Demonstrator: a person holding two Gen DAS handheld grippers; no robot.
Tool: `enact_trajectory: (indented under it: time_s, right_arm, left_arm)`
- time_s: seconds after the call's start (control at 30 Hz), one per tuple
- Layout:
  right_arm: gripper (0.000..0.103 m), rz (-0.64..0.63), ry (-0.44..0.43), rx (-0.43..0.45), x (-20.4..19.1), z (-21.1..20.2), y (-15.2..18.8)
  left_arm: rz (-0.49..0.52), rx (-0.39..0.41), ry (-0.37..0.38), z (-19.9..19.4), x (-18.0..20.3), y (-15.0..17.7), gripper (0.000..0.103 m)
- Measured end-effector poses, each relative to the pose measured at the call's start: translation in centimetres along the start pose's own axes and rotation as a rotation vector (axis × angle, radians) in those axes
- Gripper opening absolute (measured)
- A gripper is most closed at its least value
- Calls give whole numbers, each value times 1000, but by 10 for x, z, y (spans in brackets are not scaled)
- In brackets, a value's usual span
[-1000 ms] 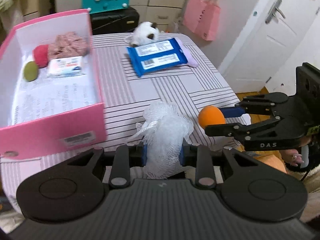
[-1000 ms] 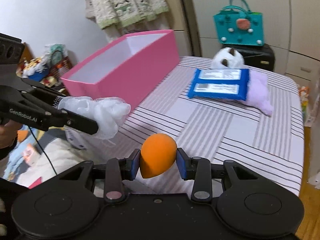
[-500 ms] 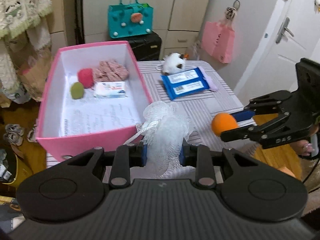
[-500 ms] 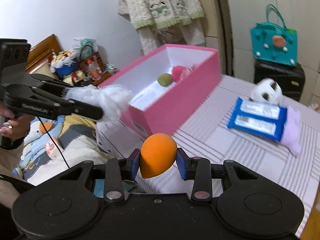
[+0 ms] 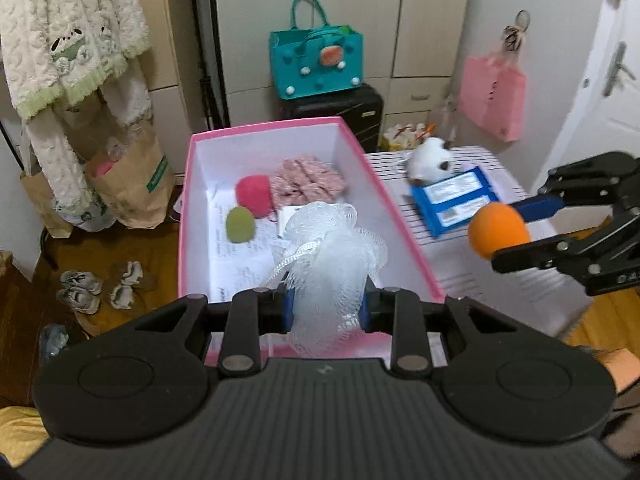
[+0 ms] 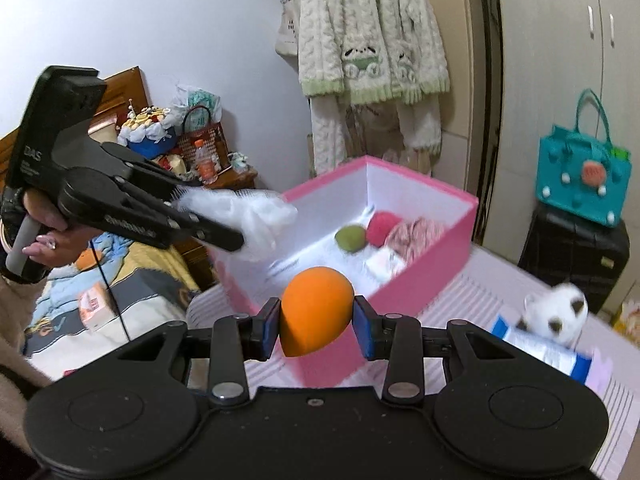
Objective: Organize soft objects
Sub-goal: 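Lift the mesh puff and orange sponge and carry them over the pink box, then lower both items into the box and open both grippers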
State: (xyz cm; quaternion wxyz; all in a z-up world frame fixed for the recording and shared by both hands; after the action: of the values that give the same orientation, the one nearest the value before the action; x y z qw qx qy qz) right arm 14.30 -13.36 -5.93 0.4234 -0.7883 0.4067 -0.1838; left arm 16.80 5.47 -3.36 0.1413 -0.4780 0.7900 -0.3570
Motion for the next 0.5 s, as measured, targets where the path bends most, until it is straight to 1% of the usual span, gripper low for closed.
enact_trajectory:
  time_s: [0.1, 0.2, 0.27, 0.4, 0.5]
  right_arm:
    - [44, -27, 12, 24, 5, 16, -17]
    - [44, -67, 25, 24, 10, 39, -34]
    - [44, -88, 32, 5, 15, 57, -44]
    - [44, -111, 28, -38, 28, 89, -58]
    - [44, -137, 2, -61, 33, 109, -61]
  left_arm:
    - [-15, -36, 5, 19, -13, -8, 29]
    - [-30, -69, 3, 41, -27, -15, 29]
    - [-47, -82, -4, 56, -38, -22, 29]
    - [-56, -80, -32, 80, -57, -34, 29]
    - [-98, -129, -20, 104, -73, -34, 29]
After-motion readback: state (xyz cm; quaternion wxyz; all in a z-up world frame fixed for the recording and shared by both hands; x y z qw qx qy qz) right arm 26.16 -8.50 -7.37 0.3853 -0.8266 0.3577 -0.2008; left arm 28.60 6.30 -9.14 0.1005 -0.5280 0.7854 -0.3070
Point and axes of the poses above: each gripper's, at about its wrist camera, not at the fingertips, and z roughly the way its jaws point, x to its right, y to its underside, the point moved 7 cm from there along z, roughly the way its jaws point, and after that the axes turned 7 degrees about y, right-handed, at the moved point
